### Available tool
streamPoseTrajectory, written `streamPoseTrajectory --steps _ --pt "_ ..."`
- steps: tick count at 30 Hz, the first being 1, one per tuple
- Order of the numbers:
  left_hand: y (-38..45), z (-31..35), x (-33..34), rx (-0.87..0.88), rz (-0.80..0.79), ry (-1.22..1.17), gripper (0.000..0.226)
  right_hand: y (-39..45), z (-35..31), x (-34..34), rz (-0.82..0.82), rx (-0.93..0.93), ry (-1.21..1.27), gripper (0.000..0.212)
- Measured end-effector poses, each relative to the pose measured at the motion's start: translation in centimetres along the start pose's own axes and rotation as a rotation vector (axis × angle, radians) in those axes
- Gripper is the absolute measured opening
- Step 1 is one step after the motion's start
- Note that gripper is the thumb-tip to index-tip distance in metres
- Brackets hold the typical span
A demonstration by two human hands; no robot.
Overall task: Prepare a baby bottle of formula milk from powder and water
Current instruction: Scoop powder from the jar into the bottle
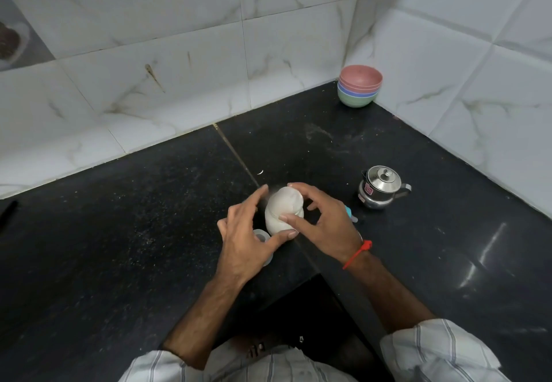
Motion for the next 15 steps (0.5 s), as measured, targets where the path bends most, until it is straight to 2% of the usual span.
streamPoseTrajectory --steps 3,6,10,15 --pt "-1.2 -1.8 -0.1 -0.083 0.012 -0.044 0.12 -0.2 0.5 -1.9 0.135 0.009 0.116 0.057" --pt "-2.8 -4.9 1.3 -0.203 -0.033 -0.04 0.123 -0.6 1.5 -3.1 0.206 0.047 0.22 0.057" --pt "-3.9 -7.1 3.3 -0.274 -0.082 -0.017 0.098 -1.0 2.3 -3.3 0.193 0.08 0.266 0.057" --pt "-3.8 -6.7 4.1 -0.265 -0.078 0.012 0.059 -1.6 1.9 -2.6 0.152 0.039 0.241 0.06"
Point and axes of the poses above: each hand's wrist, its own y-axis towards the middle knuckle, its own x-axis out of the palm, z = x × y, the point moved 10 cm from there along y, towards the middle knuckle, and after that the axes turned 8 degrees about y, right-handed, at the moved point
